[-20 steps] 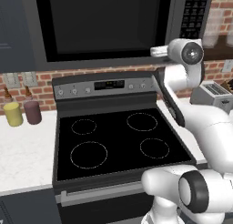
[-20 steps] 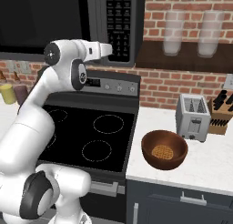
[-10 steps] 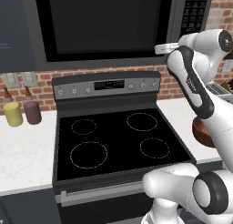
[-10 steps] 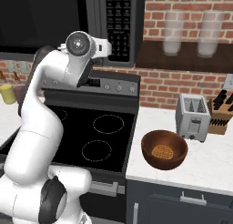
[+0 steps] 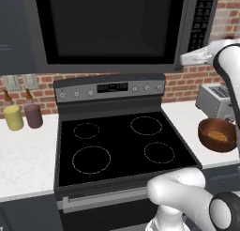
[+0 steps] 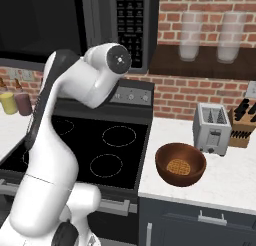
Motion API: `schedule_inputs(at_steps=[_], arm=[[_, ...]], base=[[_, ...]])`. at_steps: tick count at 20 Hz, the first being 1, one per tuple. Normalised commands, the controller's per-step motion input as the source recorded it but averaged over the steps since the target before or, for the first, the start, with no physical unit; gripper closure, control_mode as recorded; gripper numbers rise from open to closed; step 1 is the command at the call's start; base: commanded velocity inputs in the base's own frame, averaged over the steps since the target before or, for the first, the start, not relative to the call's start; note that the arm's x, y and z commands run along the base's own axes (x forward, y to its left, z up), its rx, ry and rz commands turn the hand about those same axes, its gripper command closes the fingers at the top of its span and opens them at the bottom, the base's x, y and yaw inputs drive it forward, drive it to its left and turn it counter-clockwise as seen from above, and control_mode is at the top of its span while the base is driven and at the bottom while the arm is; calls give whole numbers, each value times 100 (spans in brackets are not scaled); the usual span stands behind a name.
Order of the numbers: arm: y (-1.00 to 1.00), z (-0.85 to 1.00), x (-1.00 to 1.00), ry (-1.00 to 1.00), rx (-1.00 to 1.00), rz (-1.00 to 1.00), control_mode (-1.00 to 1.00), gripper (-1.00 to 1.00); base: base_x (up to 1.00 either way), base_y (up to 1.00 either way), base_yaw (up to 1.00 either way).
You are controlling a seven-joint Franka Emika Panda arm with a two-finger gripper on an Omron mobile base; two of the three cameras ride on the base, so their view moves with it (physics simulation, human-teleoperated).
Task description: Open the microwave, place the bowl with waffle inside the microwave, then close the microwave door and turn it on.
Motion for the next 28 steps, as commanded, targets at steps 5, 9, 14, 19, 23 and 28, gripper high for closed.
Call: schedule_inputs(at_steps=[5, 9, 14, 19, 23, 28], arm=[[100, 21, -84, 0, 0, 29, -100, 100], [100, 18, -84, 0, -1, 26, -100, 100], [100, 2, -100, -5, -11, 14, -100, 100], [100, 0, -100, -12, -20, 7, -100, 100], [100, -2, -100, -17, -23, 6, -100, 100], [100, -12, -100, -24, -27, 4, -100, 100]], base=[[0, 0, 0], [0, 0, 0], [0, 0, 0], [0, 0, 0], [0, 0, 0], [0, 0, 0]])
